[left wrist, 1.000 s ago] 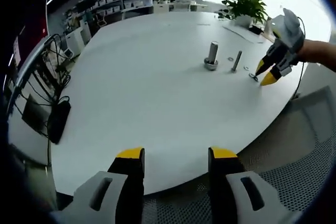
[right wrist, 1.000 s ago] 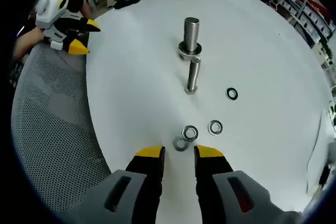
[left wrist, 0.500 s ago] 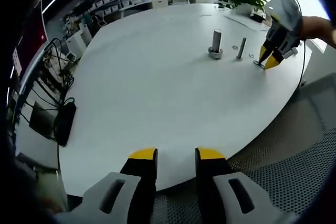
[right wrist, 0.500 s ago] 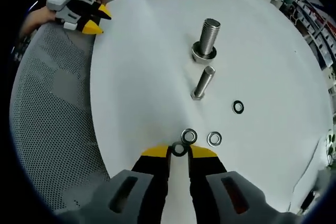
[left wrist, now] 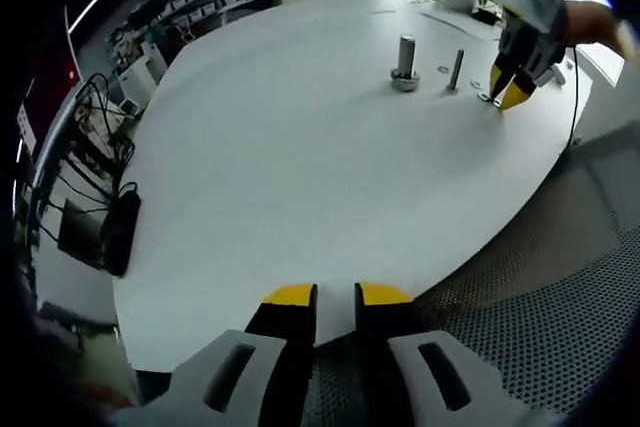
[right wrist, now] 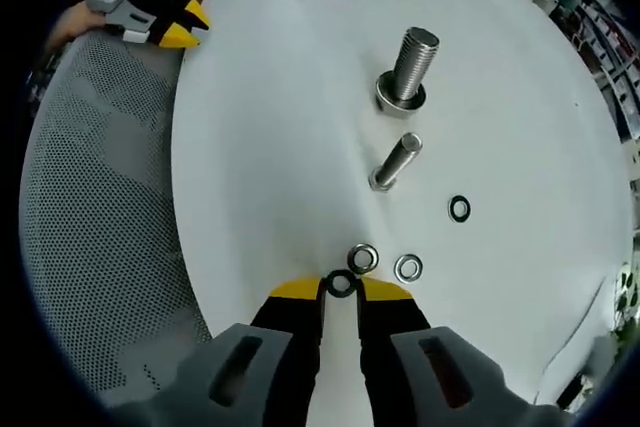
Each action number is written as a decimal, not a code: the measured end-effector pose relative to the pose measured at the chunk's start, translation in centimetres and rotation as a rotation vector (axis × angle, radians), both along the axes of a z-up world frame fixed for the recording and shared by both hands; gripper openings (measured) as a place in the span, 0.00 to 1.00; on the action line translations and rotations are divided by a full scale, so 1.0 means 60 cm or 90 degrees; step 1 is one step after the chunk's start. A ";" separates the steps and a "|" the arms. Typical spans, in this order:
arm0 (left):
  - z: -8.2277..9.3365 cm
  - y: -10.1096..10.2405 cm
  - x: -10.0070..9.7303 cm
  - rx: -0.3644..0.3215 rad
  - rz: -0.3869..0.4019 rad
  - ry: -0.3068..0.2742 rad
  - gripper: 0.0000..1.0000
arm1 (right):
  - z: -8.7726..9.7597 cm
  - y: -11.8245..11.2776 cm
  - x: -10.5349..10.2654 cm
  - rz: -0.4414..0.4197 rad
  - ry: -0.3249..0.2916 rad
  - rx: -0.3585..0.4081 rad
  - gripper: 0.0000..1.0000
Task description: Place the washer onto the threaded stud by aligning its center hole with the stud, sliding it down to the base, and recovering from edge contact or off-axis alignment until the washer reaches the visible bottom stop.
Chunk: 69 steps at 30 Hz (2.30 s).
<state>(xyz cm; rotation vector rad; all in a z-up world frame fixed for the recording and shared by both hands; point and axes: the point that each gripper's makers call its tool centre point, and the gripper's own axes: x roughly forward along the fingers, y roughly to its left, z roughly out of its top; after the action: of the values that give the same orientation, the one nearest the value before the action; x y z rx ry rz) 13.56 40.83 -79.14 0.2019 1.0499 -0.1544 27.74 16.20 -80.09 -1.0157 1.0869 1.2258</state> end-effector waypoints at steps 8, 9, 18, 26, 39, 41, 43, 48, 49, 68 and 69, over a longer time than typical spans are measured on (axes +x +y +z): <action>-0.008 -0.006 -0.011 -0.003 -0.014 0.032 0.06 | -0.001 0.001 -0.002 0.024 -0.007 -0.018 0.15; -0.008 -0.007 -0.011 -0.003 -0.015 0.029 0.06 | -0.001 0.000 -0.002 0.029 -0.009 -0.021 0.15; -0.009 -0.003 -0.010 -0.009 0.003 0.032 0.05 | 0.000 -0.001 -0.003 0.009 -0.015 -0.017 0.15; -0.009 -0.002 -0.010 -0.015 0.013 0.031 0.04 | 0.002 -0.002 -0.003 -0.003 -0.047 0.001 0.15; -0.009 0.002 -0.010 -0.007 0.014 0.030 0.01 | 0.035 0.007 -0.024 -0.103 0.029 0.089 0.14; -0.009 0.002 -0.010 -0.006 0.013 0.030 0.01 | 0.045 0.010 -0.022 -0.104 0.030 0.096 0.14; -0.009 0.002 -0.010 -0.007 0.014 0.030 0.01 | 0.055 0.013 -0.019 -0.100 0.026 0.099 0.14; -0.009 0.002 -0.010 -0.007 0.015 0.030 0.01 | 0.078 0.022 -0.008 -0.093 0.019 0.107 0.14; -0.009 0.003 -0.010 -0.007 0.016 0.030 0.01 | 0.079 0.022 -0.007 -0.092 0.019 0.108 0.14; -0.009 0.005 -0.010 -0.006 0.022 0.030 0.00 | 0.125 0.074 0.034 -0.032 -0.018 0.133 0.14; -0.010 0.006 -0.010 -0.006 0.023 0.030 0.00 | 0.125 0.076 0.036 -0.032 -0.020 0.133 0.14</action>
<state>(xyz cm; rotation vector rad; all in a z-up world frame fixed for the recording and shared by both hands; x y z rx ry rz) 12.97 41.18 -79.71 0.1714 1.0983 -0.1320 29.90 20.73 -72.61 -0.8396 0.9333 1.2506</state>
